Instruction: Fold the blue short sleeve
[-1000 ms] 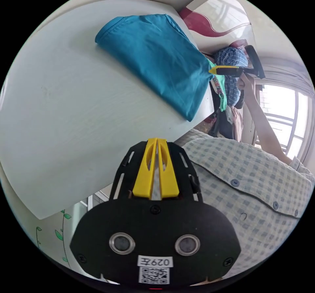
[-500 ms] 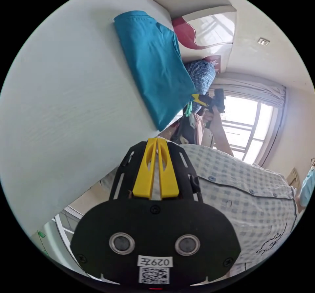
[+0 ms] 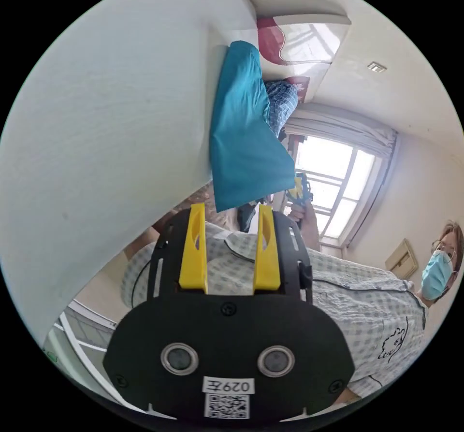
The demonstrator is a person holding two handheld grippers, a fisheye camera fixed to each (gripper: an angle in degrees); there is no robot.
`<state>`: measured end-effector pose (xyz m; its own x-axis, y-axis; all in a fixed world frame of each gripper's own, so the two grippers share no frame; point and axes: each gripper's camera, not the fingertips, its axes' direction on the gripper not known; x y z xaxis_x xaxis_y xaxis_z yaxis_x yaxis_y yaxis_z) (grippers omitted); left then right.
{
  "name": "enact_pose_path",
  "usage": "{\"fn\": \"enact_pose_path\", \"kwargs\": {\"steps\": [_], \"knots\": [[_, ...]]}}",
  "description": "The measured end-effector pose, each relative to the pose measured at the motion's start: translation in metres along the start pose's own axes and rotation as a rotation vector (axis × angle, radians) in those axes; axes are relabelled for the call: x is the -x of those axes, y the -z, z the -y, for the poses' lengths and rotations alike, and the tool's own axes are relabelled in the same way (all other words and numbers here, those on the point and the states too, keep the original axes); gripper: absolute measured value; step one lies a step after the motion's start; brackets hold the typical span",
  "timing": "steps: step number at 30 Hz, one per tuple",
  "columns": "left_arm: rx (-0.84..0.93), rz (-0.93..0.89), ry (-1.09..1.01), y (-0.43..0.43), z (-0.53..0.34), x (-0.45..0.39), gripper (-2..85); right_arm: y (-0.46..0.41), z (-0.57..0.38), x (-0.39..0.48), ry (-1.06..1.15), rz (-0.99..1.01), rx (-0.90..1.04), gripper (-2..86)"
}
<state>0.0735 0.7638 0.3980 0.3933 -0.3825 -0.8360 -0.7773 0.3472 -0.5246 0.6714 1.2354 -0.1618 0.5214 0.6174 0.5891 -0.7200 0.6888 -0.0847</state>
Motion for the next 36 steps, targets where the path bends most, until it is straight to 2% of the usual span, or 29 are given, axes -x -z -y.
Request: {"fn": "enact_pose_path", "kwargs": {"steps": [5, 9, 13, 15, 19, 21, 23, 25, 28, 33, 36], "knots": [[-0.078, -0.249, 0.089, -0.01, -0.018, 0.041, 16.0, 0.028, -0.033, 0.037, 0.036, 0.037, -0.014, 0.7], [-0.034, -0.509, 0.174, -0.04, -0.021, 0.064, 17.7, 0.05, -0.043, 0.064, 0.076, 0.055, -0.061, 0.7], [0.029, -0.54, 0.195, -0.063, -0.022, 0.059, 18.5, 0.065, -0.038, 0.084, 0.123, 0.125, -0.055, 0.7], [-0.005, -0.639, 0.201, -0.076, -0.022, 0.053, 18.3, 0.076, -0.034, 0.098, 0.154, 0.175, -0.026, 0.7], [-0.132, -0.88, 0.188, -0.094, -0.023, 0.038, 13.0, 0.105, -0.038, 0.118, 0.188, 0.219, 0.012, 0.7], [-0.214, -0.991, 0.143, -0.099, -0.027, 0.013, 4.8, 0.137, -0.049, 0.134, 0.212, 0.235, 0.009, 0.7], [-0.259, -1.002, 0.1, -0.098, -0.031, -0.014, 0.3, 0.164, -0.062, 0.151, 0.249, 0.261, 0.011, 0.7], [-0.23, -0.952, 0.047, -0.096, -0.031, -0.051, -0.4, 0.191, -0.078, 0.175, 0.315, 0.29, 0.022, 0.8], [-0.145, -0.778, -0.083, -0.094, -0.016, -0.122, -0.8, 0.24, -0.098, 0.21, 0.412, 0.313, 0.02, 0.8], [-0.011, -0.458, -0.247, -0.128, 0.078, -0.212, -0.9, 0.325, -0.075, 0.224, 0.398, 0.185, -0.052, 0.7], [0.054, -0.421, -0.351, -0.169, 0.152, -0.266, -0.9, 0.375, -0.05, 0.23, 0.417, 0.16, -0.149, 0.7]]}}
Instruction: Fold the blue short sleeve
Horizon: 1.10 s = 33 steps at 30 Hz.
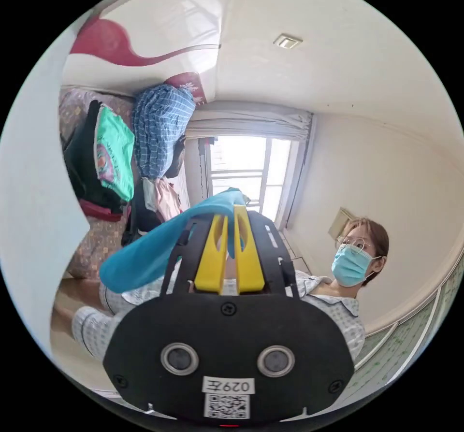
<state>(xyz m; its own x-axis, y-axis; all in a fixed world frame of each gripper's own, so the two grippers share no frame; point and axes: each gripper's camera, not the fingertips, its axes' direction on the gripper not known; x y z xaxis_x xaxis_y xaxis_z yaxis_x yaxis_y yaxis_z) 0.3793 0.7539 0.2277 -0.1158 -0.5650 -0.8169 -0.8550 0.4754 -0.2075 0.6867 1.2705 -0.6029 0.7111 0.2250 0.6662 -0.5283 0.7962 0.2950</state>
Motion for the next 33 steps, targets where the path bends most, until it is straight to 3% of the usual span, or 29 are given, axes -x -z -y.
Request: {"fn": "enact_pose_path", "kwargs": {"steps": [4, 9, 12, 17, 19, 22, 25, 27, 29, 33], "knots": [[0.115, 0.02, -0.129, -0.07, 0.083, -0.028, -0.9, 0.045, 0.028, 0.036, 0.149, -0.043, -0.101, 0.7], [0.241, 0.267, -0.194, -0.16, 0.139, -0.031, -0.9, 0.084, 0.036, 0.034, 0.159, -0.275, -0.188, 1.0], [0.296, 0.425, -0.126, -0.195, 0.149, 0.017, -0.9, 0.086, 0.028, -0.032, -0.035, -0.511, -0.167, 1.5], [0.409, 0.741, 0.198, -0.22, 0.141, 0.14, -1.0, 0.063, -0.001, -0.191, -0.381, -0.565, -0.03, 3.2], [0.386, 0.708, 0.28, -0.205, 0.131, 0.158, -1.0, 0.059, -0.022, -0.222, -0.479, -0.545, 0.045, 5.0], [0.253, 0.597, 0.243, -0.154, 0.112, 0.137, -1.0, 0.088, -0.063, -0.195, -0.421, -0.535, -0.096, 6.9], [0.204, 0.66, 0.231, -0.098, 0.086, 0.101, -1.0, 0.13, -0.094, -0.134, -0.376, -0.815, -0.173, 8.2], [0.157, 0.68, 0.24, -0.061, 0.058, 0.076, -1.0, 0.153, -0.107, -0.092, -0.402, -1.16, -0.24, 12.3], [0.114, 0.664, 0.251, -0.04, 0.038, 0.064, -1.0, 0.159, -0.106, -0.084, -0.427, -1.313, -0.236, 14.9], [0.01, 0.528, 0.265, -0.014, 0.004, 0.059, -1.0, 0.138, -0.09, -0.146, -0.609, -1.234, -0.084, 18.8]]}}
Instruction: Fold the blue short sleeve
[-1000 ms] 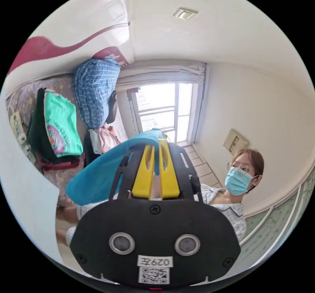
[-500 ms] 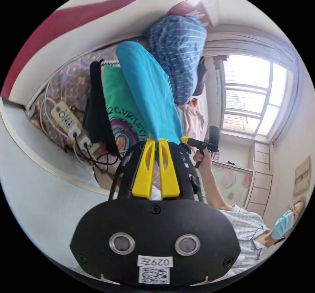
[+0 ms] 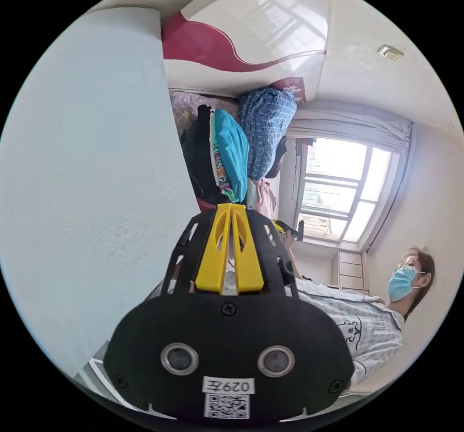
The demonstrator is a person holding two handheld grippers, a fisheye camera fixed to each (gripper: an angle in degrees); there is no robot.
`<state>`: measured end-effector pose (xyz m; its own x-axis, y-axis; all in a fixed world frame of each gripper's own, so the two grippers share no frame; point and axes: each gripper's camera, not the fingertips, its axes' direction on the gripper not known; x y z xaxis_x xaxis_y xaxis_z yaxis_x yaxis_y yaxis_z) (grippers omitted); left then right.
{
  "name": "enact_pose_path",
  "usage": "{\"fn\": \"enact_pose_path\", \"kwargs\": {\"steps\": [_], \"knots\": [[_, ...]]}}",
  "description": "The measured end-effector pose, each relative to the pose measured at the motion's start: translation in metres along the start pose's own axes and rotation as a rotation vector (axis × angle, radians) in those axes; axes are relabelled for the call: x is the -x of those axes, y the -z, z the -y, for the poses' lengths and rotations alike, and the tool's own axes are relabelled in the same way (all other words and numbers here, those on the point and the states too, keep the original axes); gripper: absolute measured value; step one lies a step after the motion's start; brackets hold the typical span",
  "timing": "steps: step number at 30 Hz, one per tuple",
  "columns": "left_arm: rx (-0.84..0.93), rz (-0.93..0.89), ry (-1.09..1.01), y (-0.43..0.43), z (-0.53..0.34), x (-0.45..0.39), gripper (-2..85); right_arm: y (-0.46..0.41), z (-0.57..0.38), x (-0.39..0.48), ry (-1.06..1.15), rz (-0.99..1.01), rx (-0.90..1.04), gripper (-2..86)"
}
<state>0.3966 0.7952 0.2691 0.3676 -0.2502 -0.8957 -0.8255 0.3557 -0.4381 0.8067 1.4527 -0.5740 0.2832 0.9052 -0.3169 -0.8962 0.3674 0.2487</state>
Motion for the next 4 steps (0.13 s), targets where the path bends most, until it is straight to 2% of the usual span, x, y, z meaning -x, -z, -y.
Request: {"fn": "enact_pose_path", "kwargs": {"steps": [1, 3, 4], "knots": [[-0.004, -0.035, 0.0, 0.001, -0.003, 0.003, -1.0, -0.011, 0.002, 0.004, -0.013, -0.033, 0.02, 18.8], [-0.023, -0.161, -0.006, 0.01, -0.019, 0.011, -1.0, -0.033, 0.0, 0.027, -0.072, -0.242, 0.046, 14.9], [-0.028, -0.18, -0.009, 0.015, -0.024, 0.013, -1.0, -0.033, -0.002, 0.032, -0.081, -0.25, 0.039, 13.7]]}}
